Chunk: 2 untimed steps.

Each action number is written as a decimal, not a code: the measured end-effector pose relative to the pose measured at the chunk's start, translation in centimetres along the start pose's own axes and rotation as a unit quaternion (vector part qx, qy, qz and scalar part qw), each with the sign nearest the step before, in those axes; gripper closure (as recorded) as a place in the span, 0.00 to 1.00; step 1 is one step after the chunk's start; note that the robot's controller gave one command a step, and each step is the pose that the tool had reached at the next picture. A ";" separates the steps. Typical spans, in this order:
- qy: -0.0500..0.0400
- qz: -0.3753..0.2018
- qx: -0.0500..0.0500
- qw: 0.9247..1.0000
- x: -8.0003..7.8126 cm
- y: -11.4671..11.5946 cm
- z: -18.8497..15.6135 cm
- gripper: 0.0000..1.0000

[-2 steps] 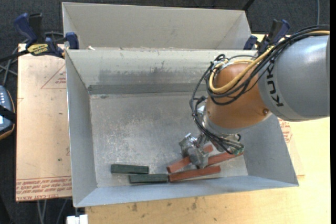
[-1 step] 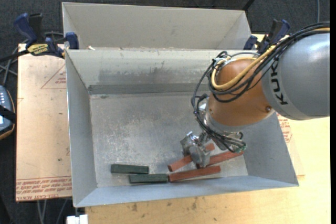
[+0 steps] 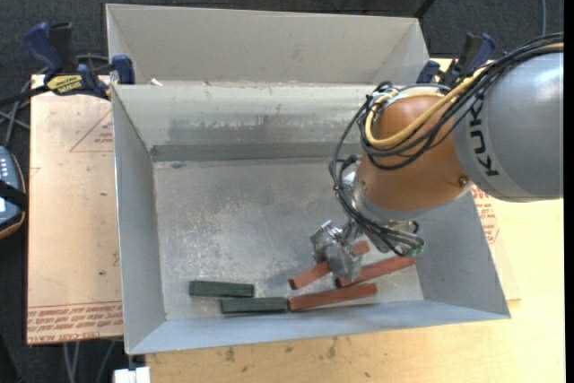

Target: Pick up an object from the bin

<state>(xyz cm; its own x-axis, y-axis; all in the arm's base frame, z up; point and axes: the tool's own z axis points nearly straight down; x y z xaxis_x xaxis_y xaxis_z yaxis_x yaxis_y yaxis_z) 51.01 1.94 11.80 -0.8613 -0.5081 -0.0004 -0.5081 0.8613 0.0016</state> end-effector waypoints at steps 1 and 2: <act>-0.001 0.000 0.001 1.000 -0.1 0.0 -1.0 1.00; -0.001 0.000 0.001 1.000 -0.1 0.0 -1.8 1.00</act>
Offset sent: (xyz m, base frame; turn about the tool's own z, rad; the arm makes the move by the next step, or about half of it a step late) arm 0.0001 0.0000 0.0110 0.0000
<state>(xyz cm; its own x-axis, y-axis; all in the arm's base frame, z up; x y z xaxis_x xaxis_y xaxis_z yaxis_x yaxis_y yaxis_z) 51.08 1.94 13.60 -0.8612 -0.5082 -0.0024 -0.5082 0.8612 0.0002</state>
